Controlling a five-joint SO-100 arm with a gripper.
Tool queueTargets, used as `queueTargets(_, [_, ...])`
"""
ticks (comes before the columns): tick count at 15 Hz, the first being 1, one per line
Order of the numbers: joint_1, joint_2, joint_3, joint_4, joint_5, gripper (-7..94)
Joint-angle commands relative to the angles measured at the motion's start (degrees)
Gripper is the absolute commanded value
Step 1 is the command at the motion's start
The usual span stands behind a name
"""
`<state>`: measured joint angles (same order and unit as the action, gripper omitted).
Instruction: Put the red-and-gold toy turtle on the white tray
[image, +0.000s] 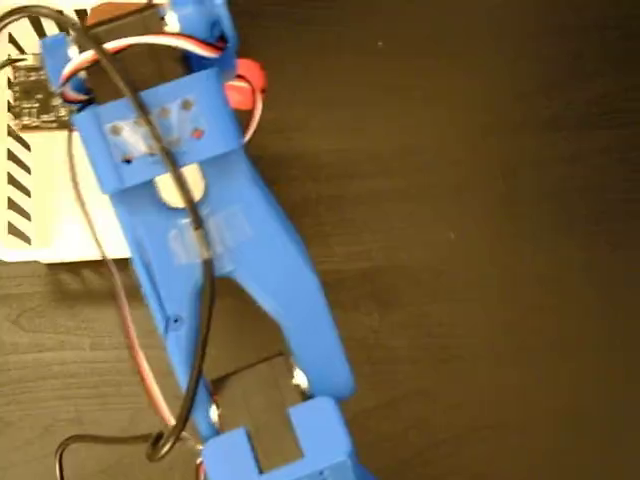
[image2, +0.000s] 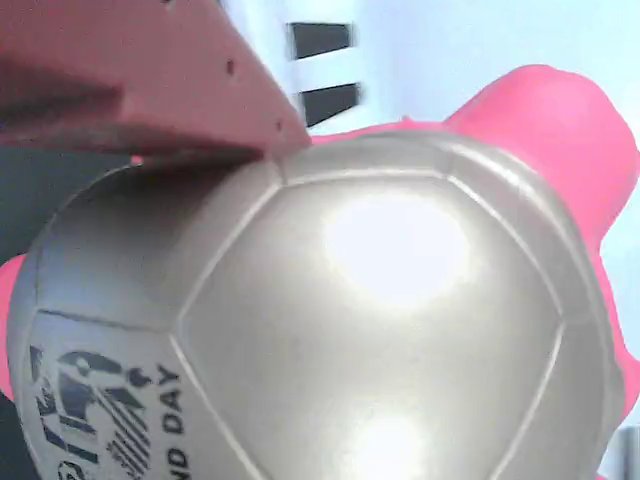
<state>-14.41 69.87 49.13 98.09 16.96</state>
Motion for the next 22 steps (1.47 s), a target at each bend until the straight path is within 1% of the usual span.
queueTargets(1, [-3.9,2.3,-5.4,1.1,1.8,0])
queueTargets(4, [-5.4,-1.9,-6.2,1.2,2.3,0])
queueTargets(12, [-5.1,-14.5,-13.9,0.9,2.1,0])
queueTargets(22, [-5.0,-18.6,-16.7,0.8,1.4,1])
